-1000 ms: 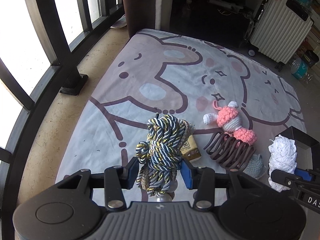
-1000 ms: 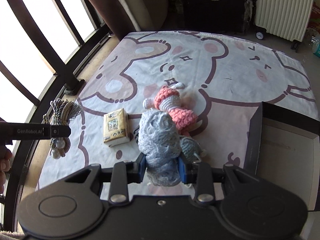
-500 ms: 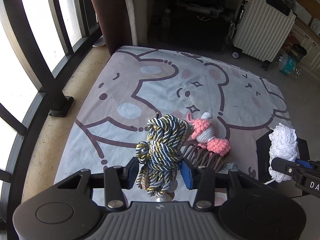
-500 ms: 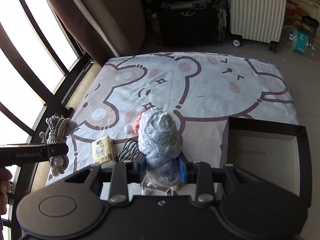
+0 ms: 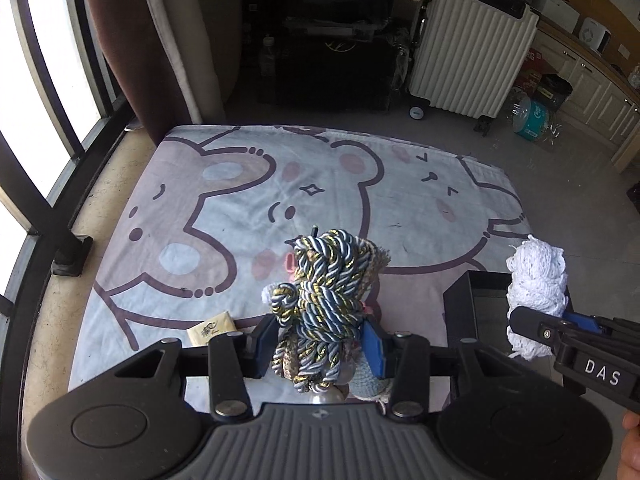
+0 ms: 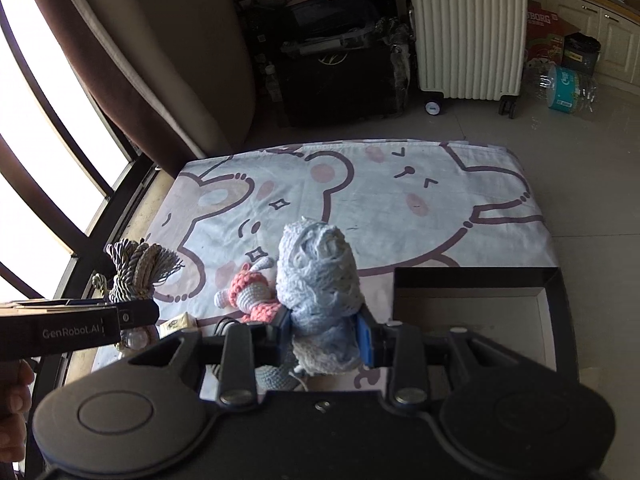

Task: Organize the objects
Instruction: 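Carry the rope and lace cloth over the black box with both tools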

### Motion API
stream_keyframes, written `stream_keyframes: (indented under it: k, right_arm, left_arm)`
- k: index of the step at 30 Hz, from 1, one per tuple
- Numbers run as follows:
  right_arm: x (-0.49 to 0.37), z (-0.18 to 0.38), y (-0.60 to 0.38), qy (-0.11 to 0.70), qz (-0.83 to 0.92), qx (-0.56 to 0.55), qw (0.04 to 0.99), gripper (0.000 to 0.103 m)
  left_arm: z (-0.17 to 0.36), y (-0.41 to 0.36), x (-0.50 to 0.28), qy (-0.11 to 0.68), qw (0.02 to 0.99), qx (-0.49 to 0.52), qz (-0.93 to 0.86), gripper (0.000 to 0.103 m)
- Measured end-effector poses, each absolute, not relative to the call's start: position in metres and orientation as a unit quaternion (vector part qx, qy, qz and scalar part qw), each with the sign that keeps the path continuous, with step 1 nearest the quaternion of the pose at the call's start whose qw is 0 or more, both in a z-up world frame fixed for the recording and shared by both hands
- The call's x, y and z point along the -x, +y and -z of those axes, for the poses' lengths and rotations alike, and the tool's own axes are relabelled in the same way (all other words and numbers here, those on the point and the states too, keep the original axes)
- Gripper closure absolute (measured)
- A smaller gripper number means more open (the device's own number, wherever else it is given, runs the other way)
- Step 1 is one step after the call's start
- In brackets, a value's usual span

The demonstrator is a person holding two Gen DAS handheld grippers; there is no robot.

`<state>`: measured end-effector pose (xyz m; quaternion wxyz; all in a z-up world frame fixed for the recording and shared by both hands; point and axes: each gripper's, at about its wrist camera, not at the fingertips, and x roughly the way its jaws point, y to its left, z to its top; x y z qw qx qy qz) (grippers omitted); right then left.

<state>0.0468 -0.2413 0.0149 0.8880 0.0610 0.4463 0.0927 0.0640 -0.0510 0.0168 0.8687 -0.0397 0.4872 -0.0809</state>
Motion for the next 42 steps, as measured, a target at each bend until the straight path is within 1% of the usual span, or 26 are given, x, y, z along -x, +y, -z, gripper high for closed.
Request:
stream_keyframes:
  k: [18,34,42]
  right_arm:
    - [-0.038,0.023,-0.326,0.465,-0.005,-0.071,0.882,0.069]
    - [-0.032,0.033,-0.347,0.472,0.009,-0.083,0.878,0.069]
    - [-0.034,0.044,-0.359,0.484,0.020,-0.092,0.870,0.069]
  left_arm:
    - [0.006,-0.152,-0.060,0.485,0.850,0.058,0.198,0.057]
    - [0.023,-0.184,-0.066,0.501,0.832,0.093,0.219,0.057]
    - [0.043,-0.199,-0.073,0.523,0.811,0.118,0.234,0.057]
